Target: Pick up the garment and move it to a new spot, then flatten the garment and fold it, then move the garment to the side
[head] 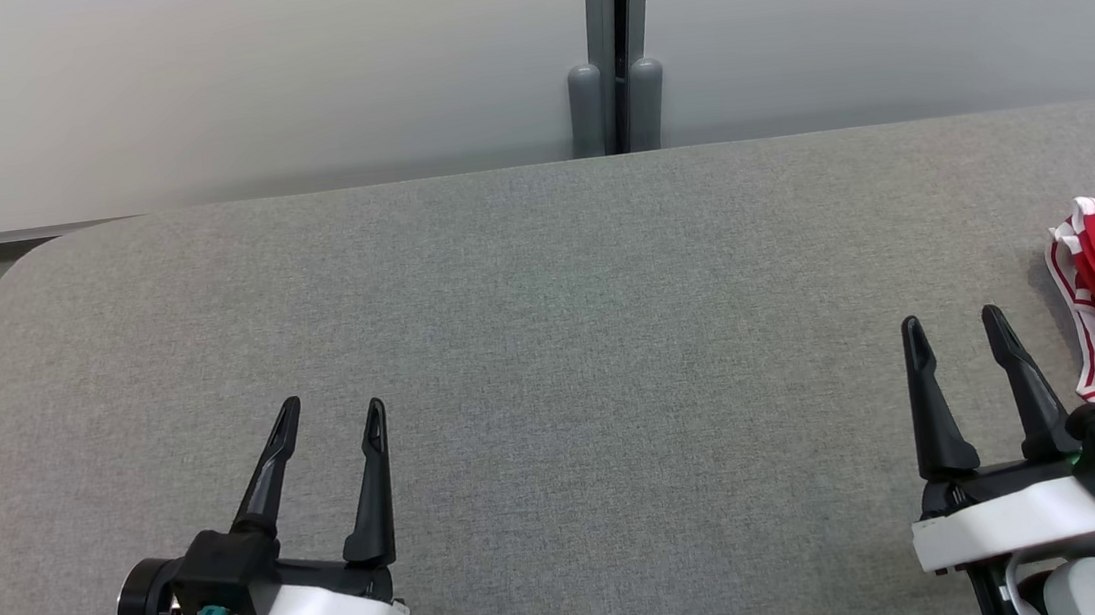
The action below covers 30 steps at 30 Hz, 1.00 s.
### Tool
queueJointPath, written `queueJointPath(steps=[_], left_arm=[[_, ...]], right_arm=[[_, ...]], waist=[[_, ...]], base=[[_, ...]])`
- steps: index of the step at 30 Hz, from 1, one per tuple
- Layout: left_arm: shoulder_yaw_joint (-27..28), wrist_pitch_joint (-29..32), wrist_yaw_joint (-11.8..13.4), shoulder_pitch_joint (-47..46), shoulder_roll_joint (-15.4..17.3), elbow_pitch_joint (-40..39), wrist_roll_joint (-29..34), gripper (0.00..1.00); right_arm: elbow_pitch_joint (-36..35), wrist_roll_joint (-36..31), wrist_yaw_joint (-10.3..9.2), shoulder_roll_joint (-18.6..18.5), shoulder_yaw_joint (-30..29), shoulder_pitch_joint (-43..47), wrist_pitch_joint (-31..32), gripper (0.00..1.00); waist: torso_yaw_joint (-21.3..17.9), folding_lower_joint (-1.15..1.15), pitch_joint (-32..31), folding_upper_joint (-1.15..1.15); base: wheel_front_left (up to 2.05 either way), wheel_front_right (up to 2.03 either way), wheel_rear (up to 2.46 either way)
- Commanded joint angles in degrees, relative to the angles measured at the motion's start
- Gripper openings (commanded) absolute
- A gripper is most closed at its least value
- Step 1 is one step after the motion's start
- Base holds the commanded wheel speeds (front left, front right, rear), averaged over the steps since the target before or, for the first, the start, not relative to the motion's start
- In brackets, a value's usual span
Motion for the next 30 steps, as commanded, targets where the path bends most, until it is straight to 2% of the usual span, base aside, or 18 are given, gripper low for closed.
queueJointPath(steps=[1,5,15,30], left_arm=[[0.1,0.0,0.3,-0.2,0.2,-0.3,0.2,1.00],[0.5,0.0,0.3,-0.6,0.2,-0.2,0.3,1.00],[2.3,0.0,-1.2,0.4,0.2,-0.1,-3.9,1.00],[2.8,0.0,-2.6,0.4,0.2,1.8,-4.7,1.00]], right_arm=[[-0.1,-0.1,-0.09,0.0,0.2,0.2,-0.3,1.00],[-0.2,-0.2,-0.10,0.0,0.1,0.1,-0.3,1.00],[0.1,0.7,-0.10,0.0,-0.2,-0.3,-0.3,1.00],[0.3,1.1,-0.10,0.0,0.1,-0.3,-0.3,1.00]], waist=[[-0.1,0.00,0.1,0.00],[-0.2,0.00,0.3,0.00],[-0.3,0.00,0.2,0.00],[-0.4,0.00,0.3,0.00]], base=[[0.00,0.00,0.00],[0.00,0.00,0.00],[0.00,0.00,0.00],[0.00,0.00,0.00]])
